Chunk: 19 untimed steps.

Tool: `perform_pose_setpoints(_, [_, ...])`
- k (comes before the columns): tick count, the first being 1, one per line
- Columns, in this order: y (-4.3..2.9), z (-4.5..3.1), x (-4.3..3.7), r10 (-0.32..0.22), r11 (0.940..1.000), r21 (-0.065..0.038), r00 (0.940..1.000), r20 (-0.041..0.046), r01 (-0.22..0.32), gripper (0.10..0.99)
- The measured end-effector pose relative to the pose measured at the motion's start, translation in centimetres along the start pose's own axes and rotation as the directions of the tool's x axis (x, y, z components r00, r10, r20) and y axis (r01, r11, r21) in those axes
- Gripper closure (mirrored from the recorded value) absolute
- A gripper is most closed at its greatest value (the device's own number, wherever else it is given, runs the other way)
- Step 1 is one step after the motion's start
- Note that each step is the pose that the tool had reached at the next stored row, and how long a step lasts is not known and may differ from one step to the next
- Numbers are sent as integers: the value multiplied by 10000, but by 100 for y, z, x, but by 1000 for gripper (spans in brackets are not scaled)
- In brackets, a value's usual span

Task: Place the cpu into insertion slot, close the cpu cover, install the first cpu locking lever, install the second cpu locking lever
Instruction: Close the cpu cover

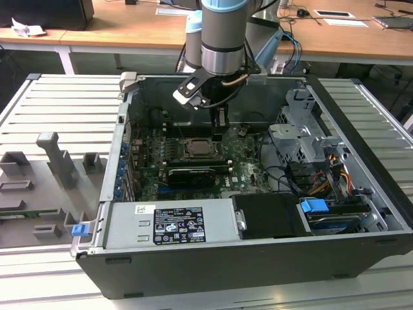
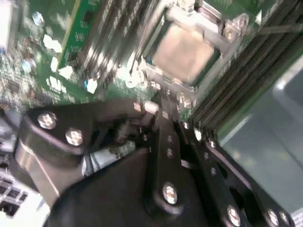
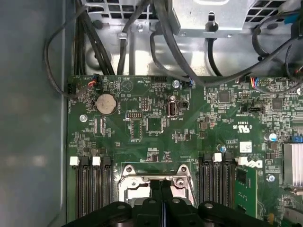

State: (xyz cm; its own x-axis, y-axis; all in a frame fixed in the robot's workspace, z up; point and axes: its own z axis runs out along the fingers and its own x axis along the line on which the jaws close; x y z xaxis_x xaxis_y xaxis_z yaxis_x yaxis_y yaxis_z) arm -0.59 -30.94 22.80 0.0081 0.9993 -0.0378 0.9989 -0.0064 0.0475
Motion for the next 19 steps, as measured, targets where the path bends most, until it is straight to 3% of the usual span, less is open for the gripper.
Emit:
perform_pose_setpoints(5, [-68,78,3,-112,9999,-4,9999,-5,112,980])
perform_pose_setpoints(19, [-289,70,1,-166,9999,-6,9999,-7,166,980])
